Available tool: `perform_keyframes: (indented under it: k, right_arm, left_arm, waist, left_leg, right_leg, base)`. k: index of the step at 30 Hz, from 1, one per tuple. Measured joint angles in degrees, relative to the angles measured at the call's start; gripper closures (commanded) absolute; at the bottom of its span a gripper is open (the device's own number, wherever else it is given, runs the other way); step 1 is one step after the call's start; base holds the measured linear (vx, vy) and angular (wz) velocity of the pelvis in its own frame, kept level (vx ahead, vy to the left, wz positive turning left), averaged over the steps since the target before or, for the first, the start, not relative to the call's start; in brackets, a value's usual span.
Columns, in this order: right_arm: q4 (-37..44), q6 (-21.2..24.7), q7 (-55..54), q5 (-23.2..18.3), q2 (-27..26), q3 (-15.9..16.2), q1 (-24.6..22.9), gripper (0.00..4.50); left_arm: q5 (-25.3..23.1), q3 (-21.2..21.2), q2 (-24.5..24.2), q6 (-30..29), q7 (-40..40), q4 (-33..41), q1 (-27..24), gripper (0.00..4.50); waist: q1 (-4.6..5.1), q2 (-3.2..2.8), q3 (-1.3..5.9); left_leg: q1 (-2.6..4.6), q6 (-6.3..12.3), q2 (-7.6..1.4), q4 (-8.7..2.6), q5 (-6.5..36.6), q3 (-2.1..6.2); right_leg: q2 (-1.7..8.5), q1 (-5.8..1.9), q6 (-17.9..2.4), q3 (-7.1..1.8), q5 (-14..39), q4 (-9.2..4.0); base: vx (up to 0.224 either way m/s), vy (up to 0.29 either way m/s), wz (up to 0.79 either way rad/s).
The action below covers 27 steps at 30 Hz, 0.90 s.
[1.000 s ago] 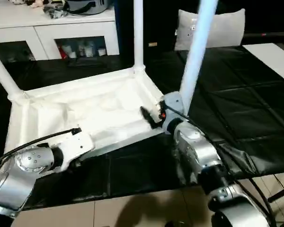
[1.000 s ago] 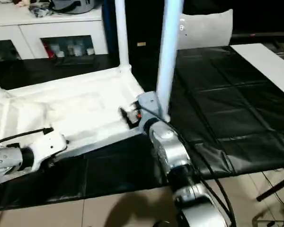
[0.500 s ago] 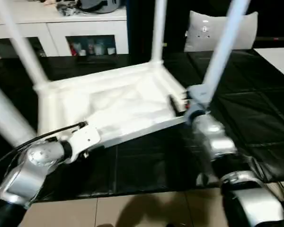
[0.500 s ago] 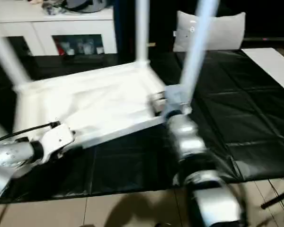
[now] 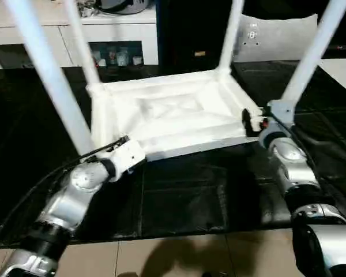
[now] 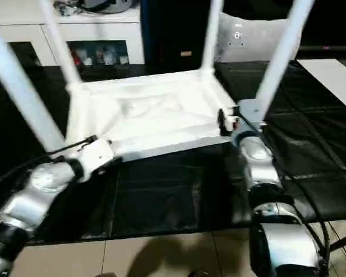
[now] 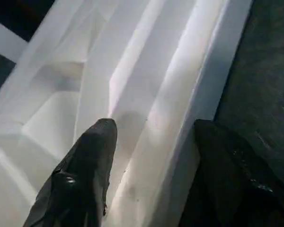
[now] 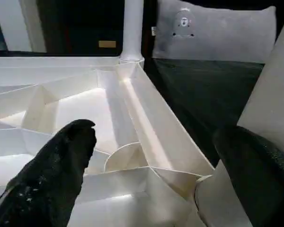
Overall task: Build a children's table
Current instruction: Move table base
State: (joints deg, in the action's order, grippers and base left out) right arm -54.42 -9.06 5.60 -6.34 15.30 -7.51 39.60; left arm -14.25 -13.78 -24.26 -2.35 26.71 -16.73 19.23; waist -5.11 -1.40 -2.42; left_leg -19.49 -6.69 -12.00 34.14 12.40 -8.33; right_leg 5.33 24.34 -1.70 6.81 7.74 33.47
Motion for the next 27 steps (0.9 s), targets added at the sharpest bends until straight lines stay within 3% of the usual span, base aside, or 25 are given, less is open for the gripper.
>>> perform_keyframes:
  k: [3, 5, 7, 11, 18, 21, 27]
  right_arm:
    - [1.75, -0.14, 1.46, 0.0, -0.3, 0.15, -2.41, 0.0]
    - [3.2, -0.48, 2.97, -0.14, -0.85, 0.36, -3.96, 0.0]
    - [6.34, -0.72, 5.35, -0.87, -1.63, 0.66, -6.04, 0.0]
    - [13.54, -0.95, 12.15, -2.66, -2.95, 3.56, -10.42, 0.0]
    - [25.42, 1.52, 21.34, -3.25, -3.28, 9.97, -18.46, 0.0]
    - [27.53, 3.48, 22.36, -3.25, -3.29, 10.34, -19.66, 0.0]
    - [31.24, 7.83, 23.43, -2.69, -2.5, 12.24, -21.87, 0.0]
  left_arm:
    - [2.55, 2.36, 2.58, 0.11, -1.64, 1.26, -2.25, 1.64]
    - [5.46, 4.24, 3.82, 0.55, -1.78, 3.09, -4.0, 1.29]
    - [9.41, 6.09, 5.42, 1.54, -1.35, 6.55, -6.74, 1.26]
    - [14.43, 7.63, 7.2, 2.87, -1.5, 11.58, -12.92, 0.87]
    - [16.49, 13.14, 11.41, 5.37, -7.94, 20.51, -26.76, 0.34]
    - [16.96, 15.2, 12.24, 6.11, -10.15, 22.45, -30.23, 0.02]
    - [13.24, 19.4, 14.19, 8.75, -18.34, 24.76, -34.11, 0.01]
  waist:
    - [0.1, 0.04, 0.02]
    - [0.17, 0.04, 0.02]
    - [0.36, 0.06, 0.03]
    - [0.55, 0.09, 0.05]
    - [0.93, 0.46, 0.07]
    - [1.05, 0.68, 0.02]
    - [1.81, 1.12, 0.07]
  left_leg:
    - [-0.09, 0.01, 0.0, 0.05, 0.01, -0.02]
    - [-0.19, 0.01, -0.02, 0.08, 0.01, -0.01]
    - [-0.47, 0.02, -0.04, 0.12, 0.0, -0.02]
    - [-0.6, 0.04, -0.14, 0.13, -0.01, -0.04]
    - [-0.6, 0.04, -0.17, 0.18, 0.0, -0.03]
    - [-0.64, 0.05, -0.19, 0.19, -0.01, 0.01]
    - [-0.65, 0.05, -0.17, 0.19, -0.01, 0.05]
  right_leg:
    - [0.01, 0.09, 0.01, -0.01, 0.0, 0.0]
    - [0.0, 0.2, 0.04, 0.0, 0.02, 0.01]
    - [-0.02, 0.52, 0.07, 0.0, 0.04, 0.03]
    - [-0.09, 0.68, 0.1, 0.03, 0.05, 0.05]
    - [-0.1, 0.57, 0.18, 0.05, 0.1, -0.12]
    - [-0.17, 0.53, 0.2, 0.07, 0.09, -0.32]
    - [-0.18, 0.43, 0.23, 0.08, 0.09, -0.48]
  base:
    - [0.0, 0.0, 0.0]
    - [0.0, 0.0, 0.0]
    - [0.0, 0.0, 0.0]
    - [0.0, 0.0, 0.0]
    - [0.0, 0.0, 0.0]
    - [0.0, 0.0, 0.0]
    - [0.0, 0.0, 0.0]
